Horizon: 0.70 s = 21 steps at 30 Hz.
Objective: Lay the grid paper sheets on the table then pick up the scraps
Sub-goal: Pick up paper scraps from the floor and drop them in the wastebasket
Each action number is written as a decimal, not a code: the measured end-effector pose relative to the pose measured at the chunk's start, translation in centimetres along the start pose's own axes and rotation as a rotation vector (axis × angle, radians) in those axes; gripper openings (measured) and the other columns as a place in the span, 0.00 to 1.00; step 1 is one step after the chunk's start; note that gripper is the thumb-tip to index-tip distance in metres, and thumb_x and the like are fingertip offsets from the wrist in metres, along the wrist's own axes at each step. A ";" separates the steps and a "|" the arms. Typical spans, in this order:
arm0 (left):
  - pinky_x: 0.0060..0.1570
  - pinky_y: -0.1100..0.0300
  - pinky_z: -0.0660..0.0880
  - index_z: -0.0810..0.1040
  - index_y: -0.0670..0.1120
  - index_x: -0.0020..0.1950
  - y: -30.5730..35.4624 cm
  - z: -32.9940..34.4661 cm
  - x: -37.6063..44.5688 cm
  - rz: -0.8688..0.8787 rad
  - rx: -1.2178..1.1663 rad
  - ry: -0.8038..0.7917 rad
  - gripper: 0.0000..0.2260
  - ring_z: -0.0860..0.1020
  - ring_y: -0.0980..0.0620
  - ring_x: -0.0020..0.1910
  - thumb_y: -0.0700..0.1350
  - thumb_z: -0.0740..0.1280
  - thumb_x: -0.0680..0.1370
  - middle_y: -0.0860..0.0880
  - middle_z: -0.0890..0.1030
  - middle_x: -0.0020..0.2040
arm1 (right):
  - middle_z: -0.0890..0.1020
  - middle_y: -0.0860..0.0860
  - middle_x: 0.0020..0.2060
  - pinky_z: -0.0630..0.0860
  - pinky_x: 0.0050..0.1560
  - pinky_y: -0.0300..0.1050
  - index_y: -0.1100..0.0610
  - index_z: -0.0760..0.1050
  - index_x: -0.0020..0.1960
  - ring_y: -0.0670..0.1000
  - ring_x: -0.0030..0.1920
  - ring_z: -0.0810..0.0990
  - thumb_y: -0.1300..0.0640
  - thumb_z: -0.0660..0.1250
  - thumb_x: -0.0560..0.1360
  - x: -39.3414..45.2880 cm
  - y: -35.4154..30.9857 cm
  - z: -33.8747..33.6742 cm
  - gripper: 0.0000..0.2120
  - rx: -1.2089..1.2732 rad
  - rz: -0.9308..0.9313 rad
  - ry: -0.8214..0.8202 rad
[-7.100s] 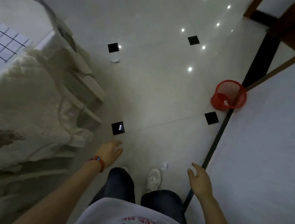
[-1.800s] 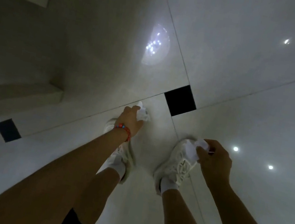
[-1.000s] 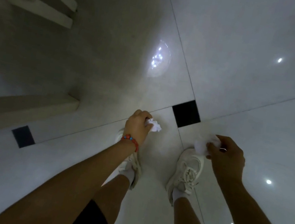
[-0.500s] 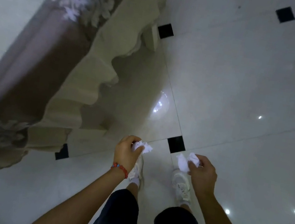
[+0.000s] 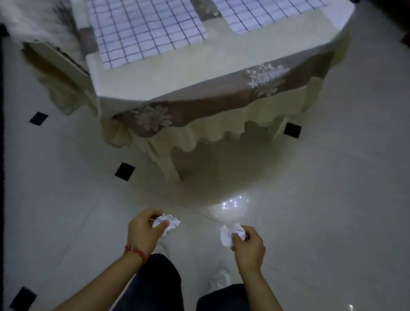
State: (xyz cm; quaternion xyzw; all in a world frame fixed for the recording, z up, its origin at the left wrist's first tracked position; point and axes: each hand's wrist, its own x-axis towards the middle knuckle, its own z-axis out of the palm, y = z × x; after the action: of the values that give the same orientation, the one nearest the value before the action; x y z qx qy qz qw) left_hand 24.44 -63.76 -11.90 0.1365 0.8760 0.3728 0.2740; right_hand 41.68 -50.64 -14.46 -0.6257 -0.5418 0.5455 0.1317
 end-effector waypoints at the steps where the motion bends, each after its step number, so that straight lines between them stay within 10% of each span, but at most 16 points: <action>1: 0.34 0.76 0.72 0.79 0.45 0.42 -1.0 -1.3 -1.0 -0.003 -0.022 0.035 0.06 0.77 0.51 0.38 0.36 0.72 0.69 0.47 0.80 0.38 | 0.77 0.53 0.36 0.75 0.43 0.43 0.64 0.78 0.50 0.53 0.42 0.76 0.67 0.64 0.73 -0.6 -0.7 0.6 0.08 -0.020 -0.016 -0.038; 6: 0.42 0.61 0.75 0.78 0.47 0.40 -6.9 -8.9 -5.8 -0.143 -0.131 0.239 0.08 0.79 0.47 0.41 0.35 0.72 0.68 0.43 0.81 0.41 | 0.73 0.46 0.31 0.73 0.41 0.46 0.54 0.73 0.43 0.54 0.39 0.75 0.65 0.63 0.74 -4.9 -3.5 5.9 0.06 -0.207 -0.158 -0.239; 11: 0.33 0.73 0.70 0.77 0.46 0.39 -13.9 -16.4 -11.4 -0.287 -0.281 0.509 0.08 0.77 0.47 0.40 0.34 0.70 0.70 0.44 0.79 0.39 | 0.71 0.51 0.27 0.66 0.31 0.41 0.54 0.66 0.30 0.52 0.31 0.71 0.65 0.64 0.72 -11.2 -4.8 13.7 0.15 -0.395 -0.269 -0.423; 21: 0.32 0.72 0.68 0.75 0.48 0.37 -28.3 -27.0 -26.3 -0.664 -0.551 0.998 0.11 0.74 0.48 0.39 0.33 0.68 0.72 0.53 0.75 0.34 | 0.79 0.54 0.33 0.79 0.42 0.53 0.60 0.77 0.46 0.58 0.37 0.80 0.60 0.67 0.73 -25.9 -1.8 30.5 0.04 -0.700 -0.545 -0.909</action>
State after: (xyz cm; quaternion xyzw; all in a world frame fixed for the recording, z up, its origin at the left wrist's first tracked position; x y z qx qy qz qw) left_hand 29.16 -110.40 -7.07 -0.4051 0.7659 0.4977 -0.0394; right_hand 20.28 -84.28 -10.43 -0.1773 -0.8297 0.4940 -0.1898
